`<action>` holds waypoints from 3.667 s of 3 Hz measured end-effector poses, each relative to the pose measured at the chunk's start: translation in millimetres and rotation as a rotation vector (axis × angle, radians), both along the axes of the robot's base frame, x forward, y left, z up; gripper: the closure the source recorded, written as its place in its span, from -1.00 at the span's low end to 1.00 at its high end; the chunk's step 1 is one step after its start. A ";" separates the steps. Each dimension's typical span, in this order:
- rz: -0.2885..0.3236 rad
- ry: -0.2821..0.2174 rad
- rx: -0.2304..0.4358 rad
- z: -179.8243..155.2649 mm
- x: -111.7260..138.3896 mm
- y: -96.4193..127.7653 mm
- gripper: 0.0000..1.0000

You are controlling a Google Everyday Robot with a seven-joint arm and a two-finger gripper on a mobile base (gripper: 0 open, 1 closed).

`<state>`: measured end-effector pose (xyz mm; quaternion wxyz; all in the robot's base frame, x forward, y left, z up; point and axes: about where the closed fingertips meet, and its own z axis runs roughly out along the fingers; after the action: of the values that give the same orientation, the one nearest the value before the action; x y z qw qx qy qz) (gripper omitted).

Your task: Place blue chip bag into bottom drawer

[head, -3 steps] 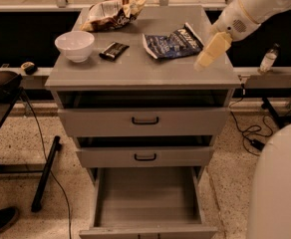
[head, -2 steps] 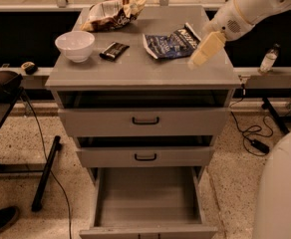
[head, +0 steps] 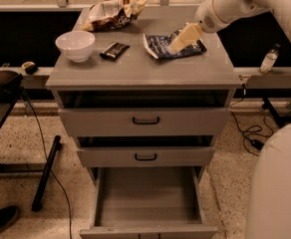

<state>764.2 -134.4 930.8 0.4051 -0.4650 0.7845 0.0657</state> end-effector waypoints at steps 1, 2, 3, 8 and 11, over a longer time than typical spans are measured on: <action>-0.105 -0.042 0.033 -9.1 58.3 14.9 -1.00; -0.129 -0.027 0.085 -31.5 101.3 31.8 -1.00; -0.109 0.014 0.118 -47.9 116.5 51.2 -0.68; -0.002 -0.117 0.348 -6.9 34.3 -12.2 1.00; 0.213 -0.211 0.496 -39.1 -144.0 -6.0 1.00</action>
Offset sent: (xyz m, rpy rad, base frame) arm 0.1778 0.0418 -0.0201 0.1779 -0.0104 -0.1301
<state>620.2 -140.4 891.8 0.5767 -0.4355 0.6448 0.2490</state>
